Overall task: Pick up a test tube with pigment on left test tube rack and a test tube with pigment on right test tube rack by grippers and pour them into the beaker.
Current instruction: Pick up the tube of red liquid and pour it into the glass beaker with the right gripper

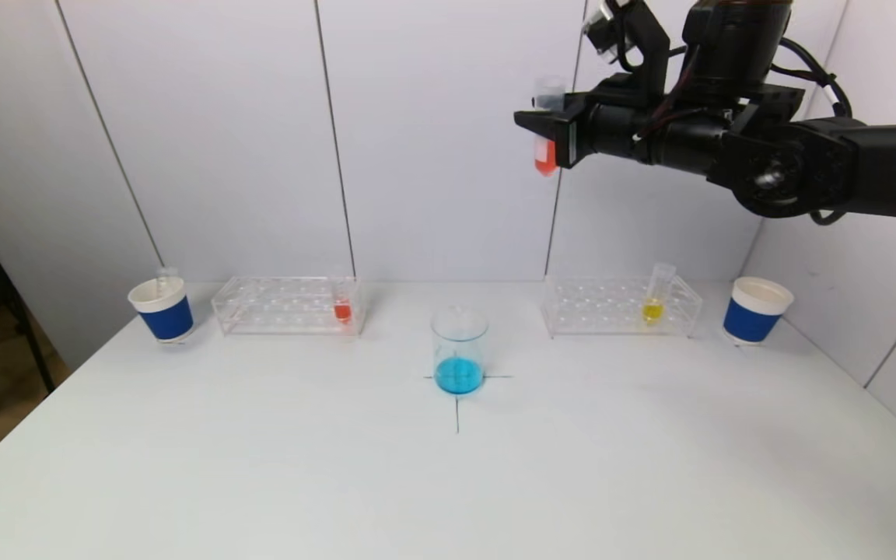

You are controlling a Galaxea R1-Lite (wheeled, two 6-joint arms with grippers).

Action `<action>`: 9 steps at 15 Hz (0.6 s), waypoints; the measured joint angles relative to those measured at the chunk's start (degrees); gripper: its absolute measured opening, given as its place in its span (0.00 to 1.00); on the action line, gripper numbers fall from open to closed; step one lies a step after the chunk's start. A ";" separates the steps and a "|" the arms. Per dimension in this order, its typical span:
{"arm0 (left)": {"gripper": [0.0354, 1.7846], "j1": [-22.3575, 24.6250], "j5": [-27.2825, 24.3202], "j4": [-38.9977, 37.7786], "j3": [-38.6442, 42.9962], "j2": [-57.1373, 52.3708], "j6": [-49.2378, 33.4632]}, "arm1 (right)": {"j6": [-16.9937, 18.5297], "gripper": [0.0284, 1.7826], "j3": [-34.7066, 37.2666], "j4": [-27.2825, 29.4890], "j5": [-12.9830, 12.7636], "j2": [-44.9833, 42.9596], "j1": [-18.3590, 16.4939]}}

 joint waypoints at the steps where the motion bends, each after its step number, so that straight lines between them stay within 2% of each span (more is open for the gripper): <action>1: 0.99 0.00 -0.02 0.00 0.00 0.00 0.00 | -1.52 0.29 0.00 0.28 2.05 0.26 0.00; 6: 0.99 0.02 0.00 0.00 0.00 0.00 -0.02 | -12.15 0.29 0.04 5.94 11.50 1.57 -0.38; 9: 0.99 0.05 -0.02 0.00 0.00 0.00 -0.02 | -15.86 0.29 0.63 5.96 12.65 2.44 0.67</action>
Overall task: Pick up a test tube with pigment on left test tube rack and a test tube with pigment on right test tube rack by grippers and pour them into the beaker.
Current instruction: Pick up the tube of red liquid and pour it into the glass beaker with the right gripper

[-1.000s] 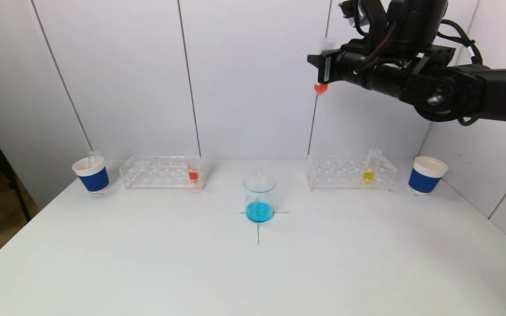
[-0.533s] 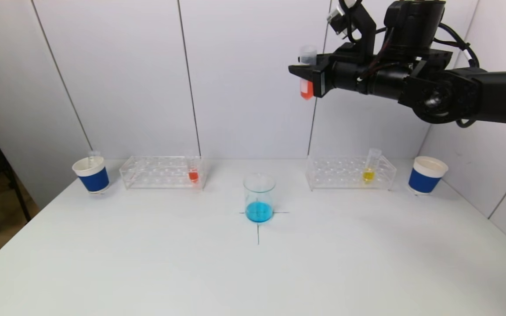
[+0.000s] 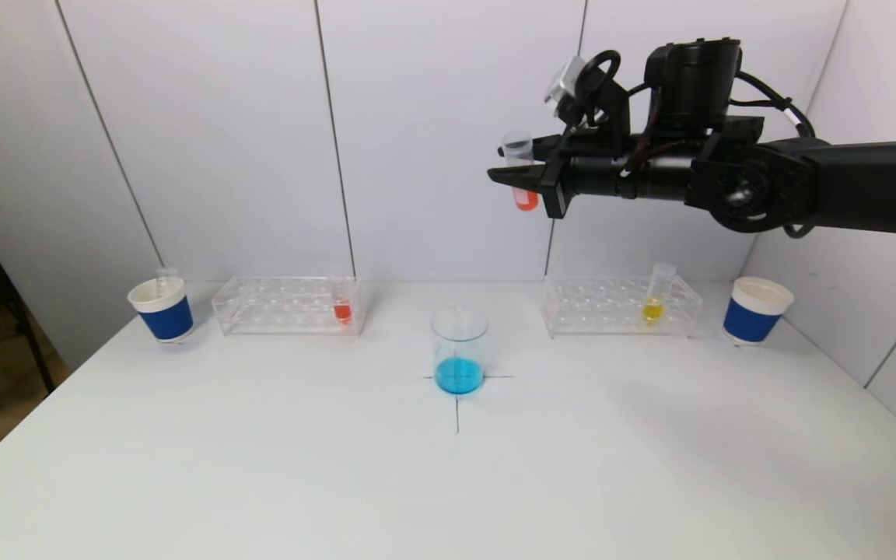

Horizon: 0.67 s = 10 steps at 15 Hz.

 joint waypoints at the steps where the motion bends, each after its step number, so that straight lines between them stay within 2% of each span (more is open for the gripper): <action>1: 0.99 0.00 0.04 0.00 0.00 0.00 0.00 | -0.68 0.29 0.41 -0.22 0.59 0.21 0.30; 4: 0.99 -0.02 -0.02 0.00 0.00 0.00 0.02 | -5.45 0.29 1.38 -0.83 6.23 0.93 0.50; 8: 0.99 -0.02 0.02 0.00 0.00 0.00 0.02 | -12.14 0.29 2.65 -0.06 9.46 1.45 0.83; 10: 0.99 -0.02 0.00 0.00 0.00 0.00 0.00 | -13.97 0.29 2.88 -0.09 10.18 2.04 0.96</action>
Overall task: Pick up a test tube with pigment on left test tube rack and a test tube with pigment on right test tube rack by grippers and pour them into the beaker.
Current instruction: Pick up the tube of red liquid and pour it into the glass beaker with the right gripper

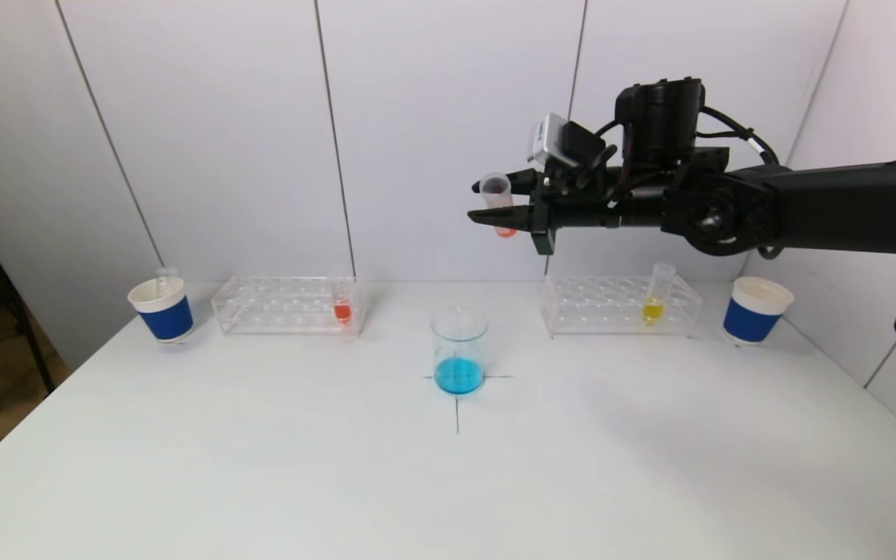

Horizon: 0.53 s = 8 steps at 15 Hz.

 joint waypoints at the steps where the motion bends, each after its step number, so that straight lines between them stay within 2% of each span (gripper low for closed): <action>1: 0.99 -0.02 0.00 0.00 0.00 0.00 0.02 | -1.43 0.29 0.07 -0.04 0.11 0.44 0.05; 6: 0.99 0.02 -0.02 0.00 0.00 0.02 0.00 | -13.18 0.29 0.02 -1.74 0.13 3.91 0.05; 8: 0.99 0.05 0.00 0.00 0.00 0.02 0.00 | -15.71 0.29 -0.17 -3.50 0.02 5.21 0.11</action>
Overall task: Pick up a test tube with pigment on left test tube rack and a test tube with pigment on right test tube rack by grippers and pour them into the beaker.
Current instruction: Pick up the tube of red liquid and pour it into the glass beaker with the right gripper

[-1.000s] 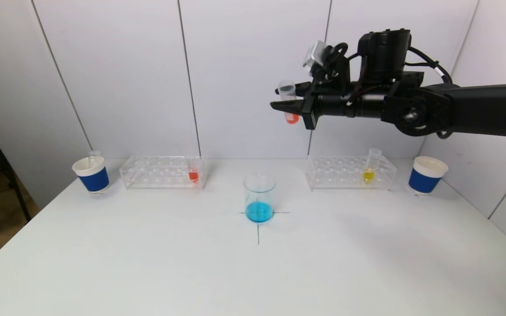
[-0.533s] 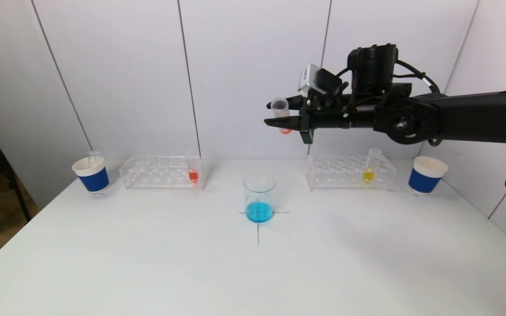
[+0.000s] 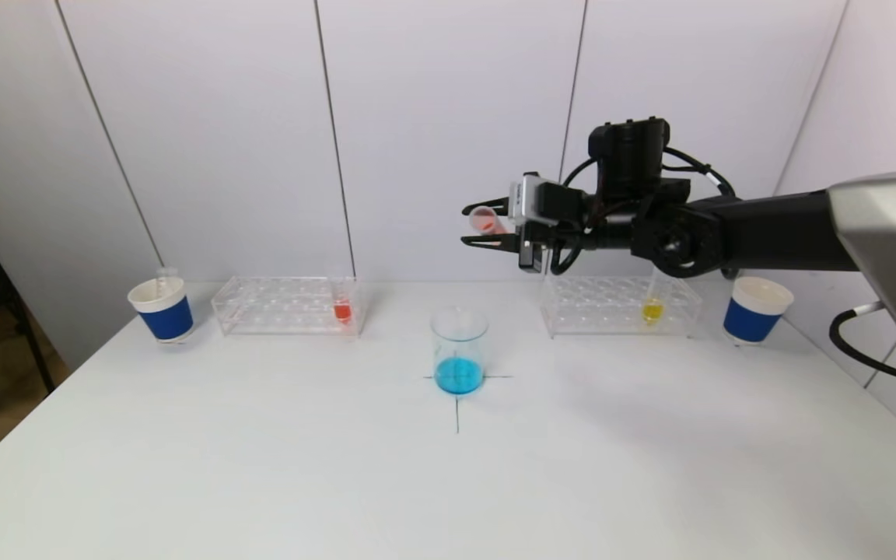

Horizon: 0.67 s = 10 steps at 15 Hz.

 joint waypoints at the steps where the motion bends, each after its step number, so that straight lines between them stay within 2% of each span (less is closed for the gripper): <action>1: 0.99 -0.05 0.00 0.00 0.00 0.00 0.02 | -0.85 0.29 0.00 -0.17 -0.09 0.48 0.09; 5: 0.99 -0.05 0.00 0.00 0.00 0.00 0.00 | -5.57 0.29 -0.09 -0.61 -0.88 1.60 0.17; 10: 0.99 -0.05 0.00 0.00 0.00 0.00 0.02 | -8.20 0.29 0.44 -7.72 -1.74 4.05 0.27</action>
